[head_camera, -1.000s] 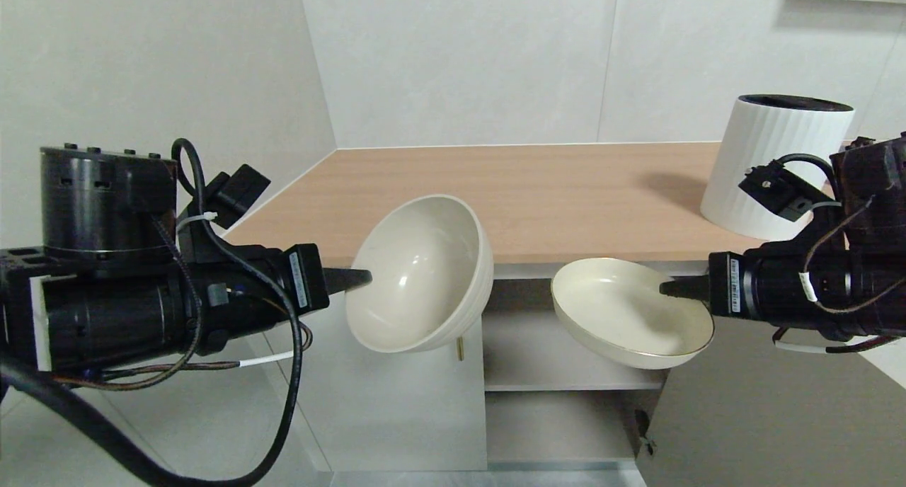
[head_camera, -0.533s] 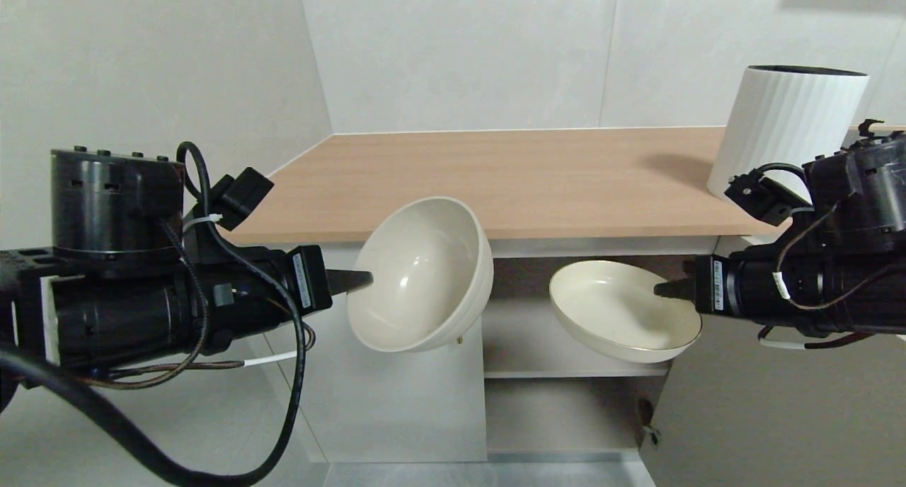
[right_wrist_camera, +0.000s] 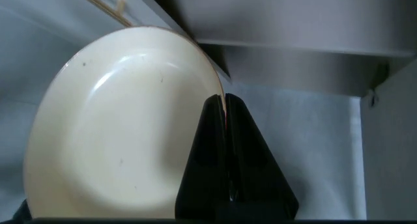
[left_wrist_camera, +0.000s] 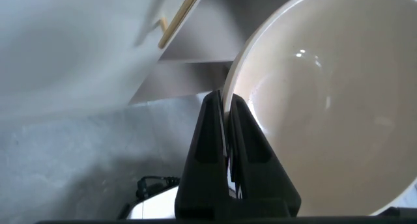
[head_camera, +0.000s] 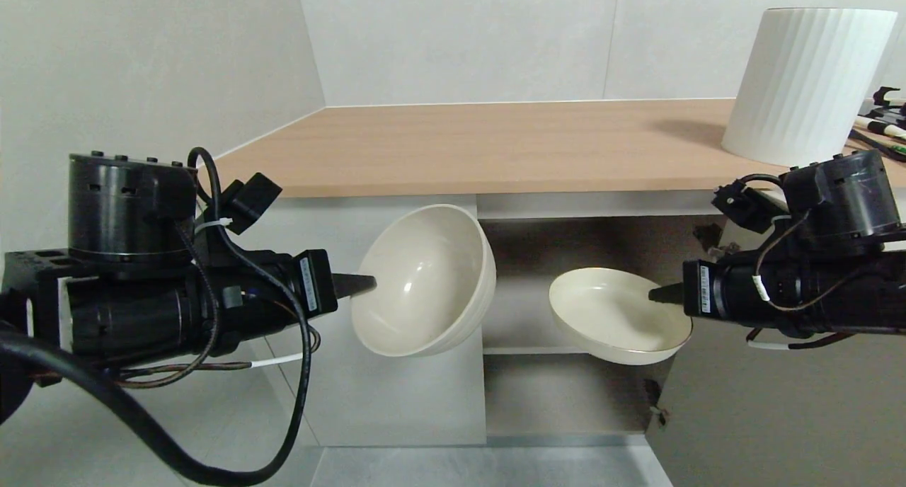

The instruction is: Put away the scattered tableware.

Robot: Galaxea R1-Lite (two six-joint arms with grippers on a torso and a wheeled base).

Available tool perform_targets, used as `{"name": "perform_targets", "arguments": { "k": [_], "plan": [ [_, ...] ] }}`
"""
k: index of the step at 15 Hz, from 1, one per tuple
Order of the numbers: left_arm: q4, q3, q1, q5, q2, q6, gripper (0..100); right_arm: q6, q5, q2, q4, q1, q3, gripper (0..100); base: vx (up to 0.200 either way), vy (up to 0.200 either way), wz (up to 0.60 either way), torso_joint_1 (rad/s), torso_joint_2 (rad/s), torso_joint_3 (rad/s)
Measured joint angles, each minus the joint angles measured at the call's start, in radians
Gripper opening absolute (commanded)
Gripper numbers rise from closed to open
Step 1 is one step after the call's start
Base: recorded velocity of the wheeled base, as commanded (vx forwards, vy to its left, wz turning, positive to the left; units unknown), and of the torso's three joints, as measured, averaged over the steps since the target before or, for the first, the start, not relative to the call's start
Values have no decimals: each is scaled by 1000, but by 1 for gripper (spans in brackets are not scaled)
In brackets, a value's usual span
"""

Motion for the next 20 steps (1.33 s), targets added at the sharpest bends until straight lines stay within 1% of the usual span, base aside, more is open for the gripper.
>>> {"name": "perform_targets", "arguments": {
  "k": [6, 9, 10, 13, 17, 19, 20],
  "plan": [
    [-1, 0, -2, -2, 8, 0, 0, -21, 0, 27, -2, -5, -1, 0, 0, 0, 0, -3, 10, 7],
    [0, -2, -24, 3, 53, 1, 0, -21, -13, 105, -88, -5, -2, 0, 0, 0, 0, 0, 0, 0],
    [-1, -3, -28, 4, 70, 1, 0, -20, -36, 150, -124, -5, -7, 0, 0, 0, 0, 0, 0, 0],
    [10, -5, -43, 6, 117, 2, 0, -11, -153, 342, -257, -5, -36, 0, 0, 0, 0, 0, 0, 0],
    [67, -17, -69, 12, 180, 4, 0, 17, -283, 630, -489, -17, -120, 0, 0, 0, 0, 0, 0, 0],
    [117, -35, -73, 17, 204, 4, 0, 23, -365, 739, -536, -23, -189, 0, 0, 0, 0, 0, 0, 0],
    [121, -41, -74, 19, 212, 4, 0, 25, -380, 778, -545, -27, -214, 0, 0, 0, 0, 0, 0, 0]
  ]
}}
